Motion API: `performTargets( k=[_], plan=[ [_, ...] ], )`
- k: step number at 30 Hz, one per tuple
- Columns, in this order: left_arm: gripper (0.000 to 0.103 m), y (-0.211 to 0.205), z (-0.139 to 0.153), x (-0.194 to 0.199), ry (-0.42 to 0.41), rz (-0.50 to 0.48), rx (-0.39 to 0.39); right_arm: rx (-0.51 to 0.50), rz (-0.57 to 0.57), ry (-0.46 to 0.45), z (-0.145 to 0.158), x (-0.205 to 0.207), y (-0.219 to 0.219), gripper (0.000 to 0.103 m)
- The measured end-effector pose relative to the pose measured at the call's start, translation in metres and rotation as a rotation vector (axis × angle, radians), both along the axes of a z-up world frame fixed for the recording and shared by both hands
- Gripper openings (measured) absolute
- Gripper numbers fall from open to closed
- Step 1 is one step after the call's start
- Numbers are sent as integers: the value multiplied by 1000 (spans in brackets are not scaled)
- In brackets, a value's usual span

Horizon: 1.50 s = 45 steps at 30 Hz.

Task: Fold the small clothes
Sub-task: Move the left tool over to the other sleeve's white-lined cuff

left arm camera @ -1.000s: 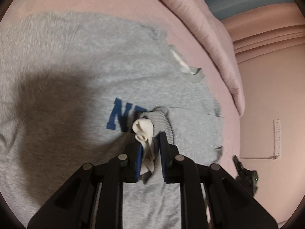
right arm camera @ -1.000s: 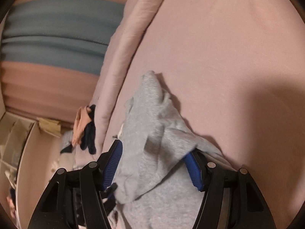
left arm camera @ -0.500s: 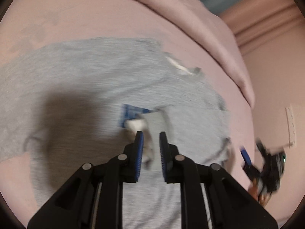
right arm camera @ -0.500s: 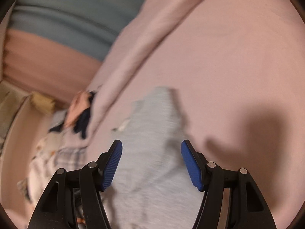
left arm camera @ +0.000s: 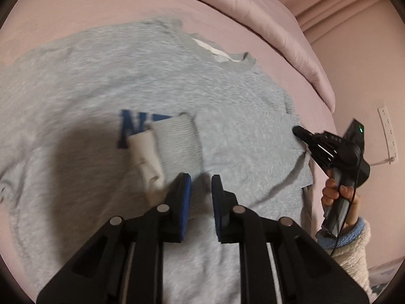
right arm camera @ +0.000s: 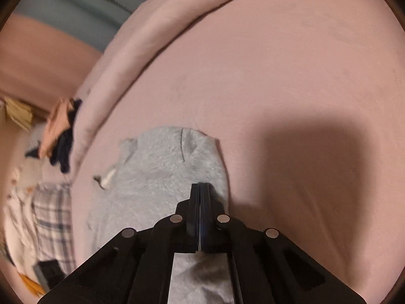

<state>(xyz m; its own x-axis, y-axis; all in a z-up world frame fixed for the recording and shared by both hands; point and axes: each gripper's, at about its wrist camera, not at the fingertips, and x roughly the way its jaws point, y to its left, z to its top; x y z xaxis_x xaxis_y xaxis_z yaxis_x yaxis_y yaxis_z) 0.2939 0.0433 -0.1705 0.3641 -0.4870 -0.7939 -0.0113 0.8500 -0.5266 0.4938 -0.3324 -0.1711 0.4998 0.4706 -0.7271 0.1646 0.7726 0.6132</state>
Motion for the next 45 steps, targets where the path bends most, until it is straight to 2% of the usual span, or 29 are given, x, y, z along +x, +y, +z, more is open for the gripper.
performTargets(
  k=[1,2,3,5,6,7,9,12,14,16,19,24,26,29,34,37,40,41,42,43,44,45],
  plan=[
    [17,5,3,-4,-4,5,-1,-21,3,-20,7,-6,1,0],
    [26,14,7,-12,-12,16,6,-49,19,-46,15,-13,3,2],
    [45,23,11,-21,-22,39,18,-76,48,-75,24,-21,8,6],
    [69,47,18,-42,-47,113,0,-104,101,-114,40,-37,20,27],
    [71,62,21,-55,-61,155,-25,-105,117,-127,46,-43,24,43],
    [71,75,23,-65,-63,190,-41,-106,136,-143,50,-48,31,49],
    [71,107,23,-91,-62,290,-82,-100,177,-178,61,-61,45,49],
    [72,161,16,-134,-55,491,-169,-42,234,-185,66,-70,68,54],
    [79,193,7,-161,-51,624,-242,-16,268,-186,66,-76,82,62],
    [80,215,1,-181,-37,734,-235,4,293,-198,68,-83,97,62],
    [80,237,-4,-198,-33,814,-222,18,345,-197,69,-93,118,62],
    [80,262,-16,-210,-56,909,-305,98,388,-194,70,-113,139,63],
    [80,272,-24,-210,-64,942,-375,116,395,-195,70,-120,141,63],
    [80,281,-22,-206,-90,957,-444,87,398,-193,68,-126,146,63],
    [80,304,-28,-194,-127,1036,-536,51,418,-184,64,-127,163,63],
    [80,309,-26,-181,-137,1055,-539,36,444,-180,60,-125,176,63],
    [70,317,-23,-176,-131,1094,-508,13,461,-166,54,-116,190,63],
    [55,320,-24,-177,-127,1105,-499,6,465,-165,53,-114,194,63],
    [35,324,-24,-178,-119,1115,-481,-4,469,-167,53,-111,199,63],
    [23,327,-25,-178,-110,1115,-465,-15,478,-175,53,-106,205,63],
    [5,329,-26,-176,-110,1108,-452,-23,486,-182,52,-105,210,63],
    [6,329,-25,-175,-119,1096,-426,-44,494,-189,52,-100,216,63]
  ],
)
